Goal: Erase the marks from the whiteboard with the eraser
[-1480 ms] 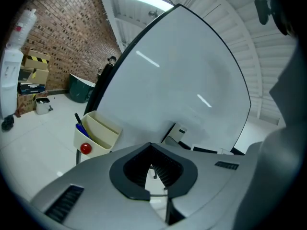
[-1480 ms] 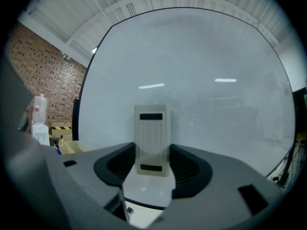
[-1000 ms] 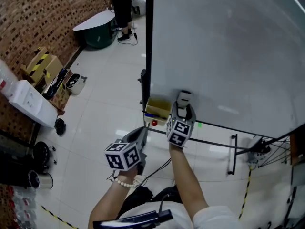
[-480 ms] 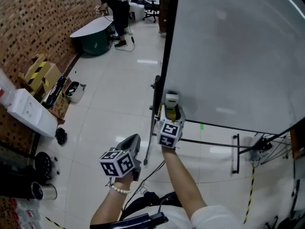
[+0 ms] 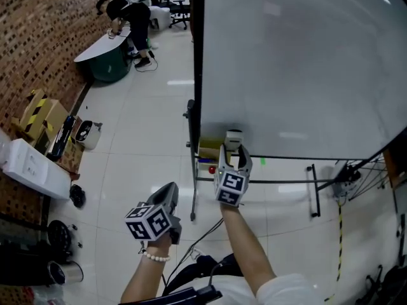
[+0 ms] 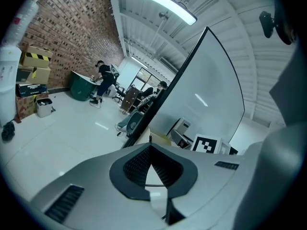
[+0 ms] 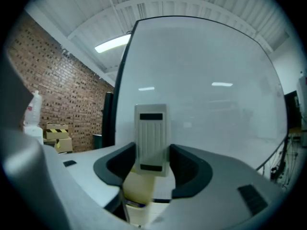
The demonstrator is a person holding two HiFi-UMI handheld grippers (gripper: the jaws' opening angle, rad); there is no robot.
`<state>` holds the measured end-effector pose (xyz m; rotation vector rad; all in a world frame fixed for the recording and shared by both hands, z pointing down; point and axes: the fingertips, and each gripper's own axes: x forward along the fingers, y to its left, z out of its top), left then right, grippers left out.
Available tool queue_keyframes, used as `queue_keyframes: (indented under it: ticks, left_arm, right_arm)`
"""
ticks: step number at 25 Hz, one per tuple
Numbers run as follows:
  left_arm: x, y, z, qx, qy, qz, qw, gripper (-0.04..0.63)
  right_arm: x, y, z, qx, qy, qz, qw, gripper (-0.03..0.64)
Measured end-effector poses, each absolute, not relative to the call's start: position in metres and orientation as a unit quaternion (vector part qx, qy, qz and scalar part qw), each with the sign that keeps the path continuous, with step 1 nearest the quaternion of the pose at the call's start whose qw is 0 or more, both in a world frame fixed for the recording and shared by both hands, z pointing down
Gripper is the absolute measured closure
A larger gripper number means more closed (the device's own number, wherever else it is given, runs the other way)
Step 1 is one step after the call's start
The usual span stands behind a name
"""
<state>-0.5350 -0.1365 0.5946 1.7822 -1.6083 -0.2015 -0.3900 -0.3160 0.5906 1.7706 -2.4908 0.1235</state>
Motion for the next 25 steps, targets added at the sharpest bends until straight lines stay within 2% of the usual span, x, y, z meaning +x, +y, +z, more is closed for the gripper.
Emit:
queue_keyframes:
  ticks: [7, 14, 25]
  left_arm:
    - [-0.485, -0.155, 0.609, 0.715, -0.59, -0.06, 0.37, 0.607]
    - [-0.456, -0.154, 0.633, 0.717, -0.58, -0.037, 0.385, 0.607]
    - [-0.451, -0.153, 0.643, 0.7, -0.596, -0.038, 0.392, 0.607]
  right_arm:
    - [-0.307, -0.338, 0.629, 0.615, -0.784, 0.076, 0.037, 0.362]
    - [-0.335, -0.349, 0.658, 0.558, -0.826, 0.054, 0.063, 0.364]
    - [-0.359, -0.352, 0.68, 0.524, -0.847, 0.048, 0.081, 0.365]
